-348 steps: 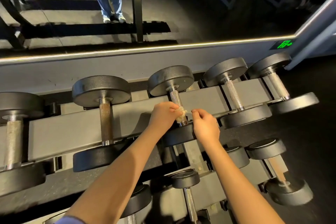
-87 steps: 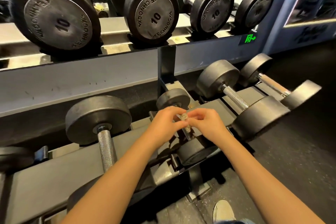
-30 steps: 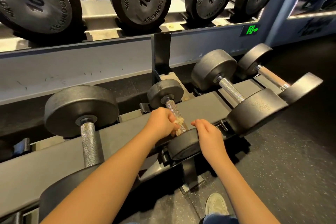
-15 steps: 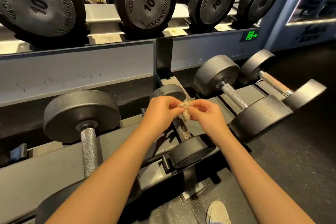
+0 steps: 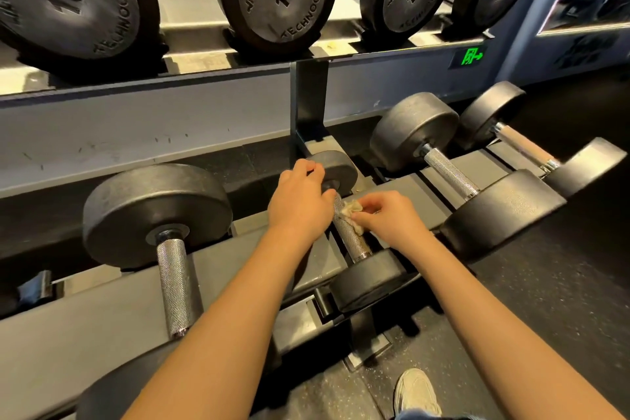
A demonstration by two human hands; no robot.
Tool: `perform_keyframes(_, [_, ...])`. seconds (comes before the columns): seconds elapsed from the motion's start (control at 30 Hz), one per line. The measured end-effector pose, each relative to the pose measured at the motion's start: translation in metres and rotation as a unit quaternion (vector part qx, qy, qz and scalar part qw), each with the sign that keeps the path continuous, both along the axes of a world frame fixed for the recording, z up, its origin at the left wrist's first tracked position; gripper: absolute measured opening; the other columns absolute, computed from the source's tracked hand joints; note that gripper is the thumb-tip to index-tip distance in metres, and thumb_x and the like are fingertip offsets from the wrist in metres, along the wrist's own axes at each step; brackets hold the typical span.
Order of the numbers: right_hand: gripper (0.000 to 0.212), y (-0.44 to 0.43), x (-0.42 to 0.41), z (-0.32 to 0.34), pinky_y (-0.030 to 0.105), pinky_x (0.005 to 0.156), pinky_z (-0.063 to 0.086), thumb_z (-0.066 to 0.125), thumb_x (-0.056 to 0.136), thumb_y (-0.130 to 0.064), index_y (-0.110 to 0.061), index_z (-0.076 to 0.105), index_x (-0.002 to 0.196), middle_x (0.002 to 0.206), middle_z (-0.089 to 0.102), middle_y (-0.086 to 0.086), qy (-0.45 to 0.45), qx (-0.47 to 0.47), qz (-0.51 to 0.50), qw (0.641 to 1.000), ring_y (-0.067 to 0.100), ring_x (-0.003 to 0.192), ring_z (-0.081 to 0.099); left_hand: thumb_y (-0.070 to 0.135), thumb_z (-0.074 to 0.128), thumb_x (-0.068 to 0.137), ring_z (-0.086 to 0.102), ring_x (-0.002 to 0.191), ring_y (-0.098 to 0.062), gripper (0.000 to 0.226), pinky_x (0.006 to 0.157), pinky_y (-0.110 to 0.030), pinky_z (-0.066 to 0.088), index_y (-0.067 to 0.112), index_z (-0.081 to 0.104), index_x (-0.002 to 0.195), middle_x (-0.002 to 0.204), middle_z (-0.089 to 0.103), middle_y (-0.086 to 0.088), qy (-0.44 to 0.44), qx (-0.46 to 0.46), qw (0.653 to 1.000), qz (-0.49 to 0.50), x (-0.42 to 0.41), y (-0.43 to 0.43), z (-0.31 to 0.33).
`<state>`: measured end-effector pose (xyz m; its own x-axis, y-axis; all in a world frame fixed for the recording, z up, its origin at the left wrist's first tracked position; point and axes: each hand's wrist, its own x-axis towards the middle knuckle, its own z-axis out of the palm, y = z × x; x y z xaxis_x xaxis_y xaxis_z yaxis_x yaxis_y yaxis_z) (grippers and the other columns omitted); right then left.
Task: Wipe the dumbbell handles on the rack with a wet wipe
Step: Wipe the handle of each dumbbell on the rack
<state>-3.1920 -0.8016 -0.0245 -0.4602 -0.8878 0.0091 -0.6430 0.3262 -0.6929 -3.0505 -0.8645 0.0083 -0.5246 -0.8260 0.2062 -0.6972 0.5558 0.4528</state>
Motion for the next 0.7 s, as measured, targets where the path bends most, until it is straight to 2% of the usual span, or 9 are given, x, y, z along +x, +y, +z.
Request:
perform_keyframes(0.13, [0.011, -0.025, 0.01, 0.009, 0.019, 0.064, 0.043, 0.067, 0.086, -0.013, -0.009, 0.071, 0.094, 0.086, 0.068, 0.007, -0.012, -0.036, -0.026, 0.999, 0.012, 0.077, 0.06, 0.032, 0.047, 0.098, 0.034, 0.129, -0.017, 0.049, 0.093, -0.029, 0.04, 0.021, 0.035, 0.144, 0.148, 0.028, 0.004, -0.021, 0.005, 1.0, -0.017, 0.006, -0.005, 0.001])
perform_keyframes(0.2, [0.007, -0.031, 0.011, 0.011, 0.015, 0.055, 0.039, 0.067, 0.085, -0.013, -0.01, 0.071, 0.09, 0.082, 0.067, 0.005, -0.018, -0.036, -0.027, 0.999, 0.01, 0.071, 0.058, 0.031, 0.046, 0.098, 0.033, 0.13, -0.017, 0.049, 0.094, -0.029, 0.039, 0.023, 0.035, 0.145, 0.148, 0.029, 0.005, -0.022, 0.013, 0.999, -0.031, 0.01, -0.009, 0.001])
perform_keyframes(0.27, [0.004, -0.027, 0.009, 0.01, 0.015, 0.052, 0.038, 0.067, 0.084, -0.011, -0.011, 0.069, 0.081, 0.077, 0.065, 0.005, -0.014, -0.02, -0.018, 1.0, 0.01, 0.067, 0.056, 0.03, 0.046, 0.099, 0.033, 0.131, -0.016, 0.049, 0.096, -0.029, 0.038, 0.024, 0.034, 0.146, 0.148, 0.028, 0.006, -0.014, 0.023, 0.999, -0.036, 0.014, -0.013, 0.0])
perform_keyframes(0.4, [0.009, 0.002, 0.002, 0.006, 0.023, 0.053, 0.038, 0.067, 0.077, -0.007, -0.004, 0.067, 0.069, 0.065, 0.059, 0.006, 0.0, 0.046, -0.011, 0.999, 0.014, 0.062, 0.051, 0.031, 0.045, 0.099, 0.028, 0.134, -0.017, 0.051, 0.1, -0.032, 0.038, 0.023, 0.03, 0.148, 0.151, 0.025, 0.006, -0.012, 0.02, 0.999, -0.034, 0.012, -0.011, -0.002])
perform_keyframes(0.53, [0.012, 0.011, -0.001, 0.006, 0.026, 0.06, 0.042, 0.069, 0.078, -0.01, 0.0, 0.068, 0.072, 0.065, 0.062, 0.007, -0.014, 0.055, 0.0, 0.998, 0.014, 0.063, 0.053, 0.031, 0.045, 0.099, 0.026, 0.136, -0.016, 0.052, 0.101, -0.032, 0.037, 0.024, 0.029, 0.148, 0.151, 0.025, 0.007, 0.0, 0.024, 0.999, -0.032, 0.009, -0.01, -0.002])
perform_keyframes(0.57, [0.013, 0.008, 0.001, 0.006, 0.024, 0.06, 0.044, 0.07, 0.081, -0.013, -0.002, 0.068, 0.073, 0.064, 0.062, 0.005, -0.025, 0.038, -0.005, 0.999, 0.012, 0.061, 0.054, 0.031, 0.045, 0.099, 0.025, 0.136, -0.016, 0.052, 0.101, -0.032, 0.037, 0.024, 0.029, 0.148, 0.151, 0.025, 0.007, 0.003, 0.025, 0.999, -0.031, 0.009, -0.009, -0.003])
perform_keyframes(0.67, [0.012, -0.011, 0.008, 0.008, 0.005, 0.049, 0.038, 0.07, 0.085, -0.018, -0.013, 0.066, 0.074, 0.064, 0.06, -0.003, -0.041, -0.018, -0.016, 0.999, 0.004, 0.06, 0.053, 0.031, 0.046, 0.099, 0.025, 0.137, -0.016, 0.053, 0.101, -0.032, 0.037, 0.024, 0.028, 0.148, 0.152, 0.024, 0.007, 0.005, 0.024, 0.999, -0.028, 0.009, -0.007, -0.003])
perform_keyframes(0.7, [0.01, -0.02, 0.009, 0.009, 0.005, 0.048, 0.037, 0.069, 0.085, -0.017, -0.014, 0.066, 0.076, 0.068, 0.061, -0.002, -0.039, -0.032, -0.019, 0.999, 0.004, 0.062, 0.054, 0.031, 0.046, 0.099, 0.024, 0.137, -0.016, 0.054, 0.101, -0.032, 0.038, 0.024, 0.028, 0.149, 0.152, 0.024, 0.007, 0.005, 0.024, 0.999, -0.026, 0.009, -0.007, -0.003])
